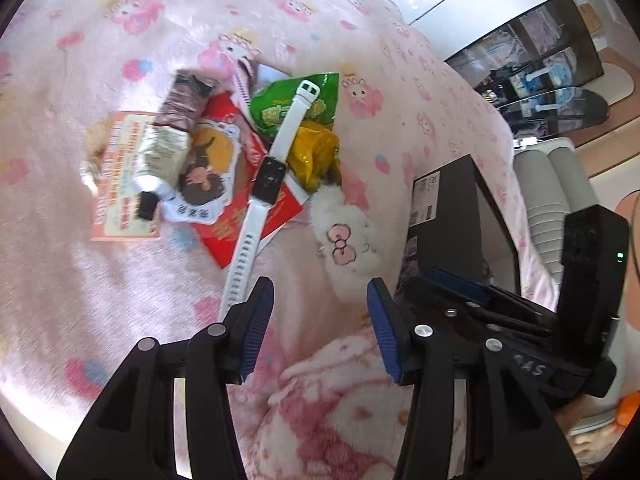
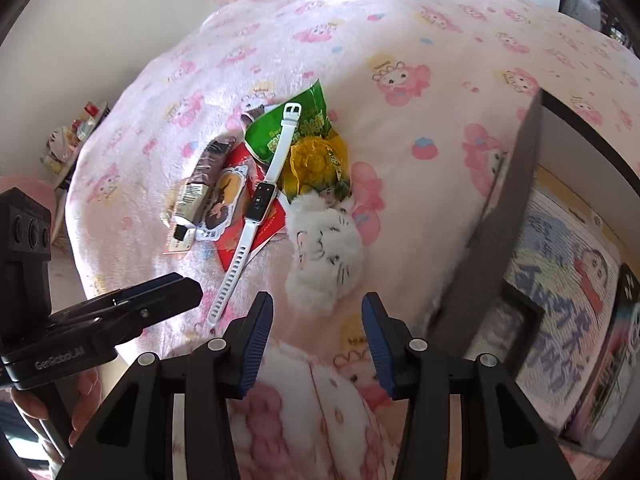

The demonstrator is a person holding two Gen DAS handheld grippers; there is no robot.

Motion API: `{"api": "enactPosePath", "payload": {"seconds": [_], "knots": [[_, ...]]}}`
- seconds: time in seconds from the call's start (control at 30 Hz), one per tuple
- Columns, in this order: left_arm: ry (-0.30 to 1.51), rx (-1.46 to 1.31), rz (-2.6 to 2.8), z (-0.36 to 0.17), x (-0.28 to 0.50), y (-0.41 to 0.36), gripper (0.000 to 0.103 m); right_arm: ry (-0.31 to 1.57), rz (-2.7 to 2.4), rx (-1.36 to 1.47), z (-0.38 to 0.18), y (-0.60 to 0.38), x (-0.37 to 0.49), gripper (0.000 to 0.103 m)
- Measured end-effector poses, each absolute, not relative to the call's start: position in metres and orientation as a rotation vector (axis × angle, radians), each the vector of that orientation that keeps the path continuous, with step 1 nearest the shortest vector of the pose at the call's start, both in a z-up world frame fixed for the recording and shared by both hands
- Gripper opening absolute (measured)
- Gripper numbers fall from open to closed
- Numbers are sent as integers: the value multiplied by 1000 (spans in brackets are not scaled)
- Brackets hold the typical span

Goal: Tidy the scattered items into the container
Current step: 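Move both tools from the box toward the white plush toy, then close the left tool on the white plush toy and lift it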

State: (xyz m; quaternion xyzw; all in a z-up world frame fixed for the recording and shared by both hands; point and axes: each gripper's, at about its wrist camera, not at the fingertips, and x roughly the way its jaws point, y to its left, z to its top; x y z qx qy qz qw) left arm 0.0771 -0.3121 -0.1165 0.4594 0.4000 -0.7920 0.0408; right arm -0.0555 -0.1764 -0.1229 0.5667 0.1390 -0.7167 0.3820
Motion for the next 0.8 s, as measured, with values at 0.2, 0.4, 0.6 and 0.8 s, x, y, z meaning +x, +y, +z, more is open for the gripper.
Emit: {"api": "enactPosePath", "payload": {"seconds": [0.2,0.4,0.6,0.8], "knots": [[1307,1516,-2391,-142,27,-325,50,491,-1930,1458,-129,-200,-71,53],[1452,1672,-2333,-178,-15,-324,59,406,-1984,1367,-102,-184,-74,53],[1531,1714,-2316,-191,-27,-316,36,403,-1955,1416,-111,-185,-76,53],[1611,1531,-2442,-155,-7,-315,32,366,-1927,1416,-110,-177,-64,53]]}}
